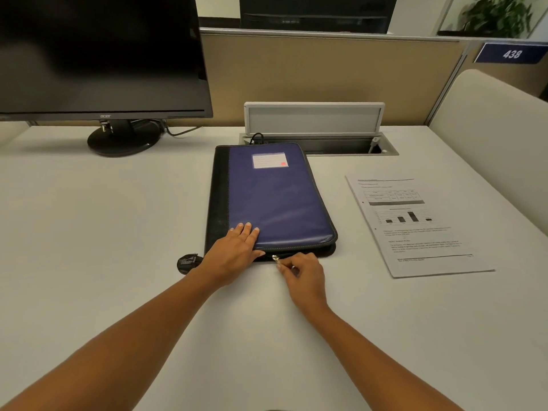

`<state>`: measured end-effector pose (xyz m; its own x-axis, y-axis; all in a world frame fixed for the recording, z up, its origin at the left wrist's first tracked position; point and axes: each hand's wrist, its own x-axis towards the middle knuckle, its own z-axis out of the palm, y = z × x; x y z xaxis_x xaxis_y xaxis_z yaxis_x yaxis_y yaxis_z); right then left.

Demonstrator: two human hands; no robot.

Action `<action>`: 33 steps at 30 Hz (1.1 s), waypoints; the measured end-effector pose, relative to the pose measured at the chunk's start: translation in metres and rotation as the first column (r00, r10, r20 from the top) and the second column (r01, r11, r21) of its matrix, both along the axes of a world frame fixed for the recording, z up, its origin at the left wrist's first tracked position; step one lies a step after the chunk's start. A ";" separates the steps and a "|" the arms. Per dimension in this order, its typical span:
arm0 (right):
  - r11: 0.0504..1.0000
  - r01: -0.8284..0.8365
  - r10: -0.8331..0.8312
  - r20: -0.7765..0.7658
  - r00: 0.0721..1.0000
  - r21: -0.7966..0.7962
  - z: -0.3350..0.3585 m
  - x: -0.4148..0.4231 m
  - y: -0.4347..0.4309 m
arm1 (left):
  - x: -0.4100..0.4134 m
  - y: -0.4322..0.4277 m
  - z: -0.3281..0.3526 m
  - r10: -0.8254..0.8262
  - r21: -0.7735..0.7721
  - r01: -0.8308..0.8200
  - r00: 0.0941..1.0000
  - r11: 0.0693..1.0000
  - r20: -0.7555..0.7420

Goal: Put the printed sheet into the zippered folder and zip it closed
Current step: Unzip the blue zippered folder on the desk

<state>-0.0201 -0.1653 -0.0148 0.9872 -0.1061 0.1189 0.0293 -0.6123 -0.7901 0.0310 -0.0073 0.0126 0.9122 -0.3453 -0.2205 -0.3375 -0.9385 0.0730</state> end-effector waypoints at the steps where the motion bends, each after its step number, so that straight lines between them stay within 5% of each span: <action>1: 1.000 -0.006 0.006 -0.001 1.000 -0.004 0.000 0.000 0.001 | -0.001 0.000 0.000 0.011 -0.016 -0.011 1.000 1.000 0.000; 6: 0.999 0.002 -0.002 -0.008 1.000 -0.045 -0.001 0.000 0.000 | -0.009 -0.003 -0.003 0.116 -0.242 -0.103 0.993 0.965 0.038; 12: 0.993 0.093 -0.096 -0.033 0.995 -0.072 -0.001 -0.002 0.002 | -0.046 -0.021 -0.013 0.341 -0.603 -0.060 0.867 0.796 0.364; 17: 0.995 0.090 -0.091 -0.039 0.995 -0.031 0.000 -0.005 0.003 | -0.051 -0.033 -0.016 0.511 -0.697 -0.423 0.855 0.579 -0.094; 22: 1.000 0.008 -0.008 -0.015 1.000 0.016 0.002 -0.010 0.002 | -0.046 -0.040 -0.013 0.534 -0.746 -0.569 0.773 0.346 -0.342; 30: 0.986 -0.169 0.169 -0.061 0.984 0.016 0.003 -0.004 -0.010 | -0.041 -0.045 -0.015 0.528 -0.728 -0.576 0.777 0.372 -0.344; 33: 0.988 -0.042 0.044 -0.010 0.999 0.146 0.009 0.005 -0.016 | -0.042 -0.043 -0.015 0.530 -0.731 -0.516 0.811 0.446 -0.249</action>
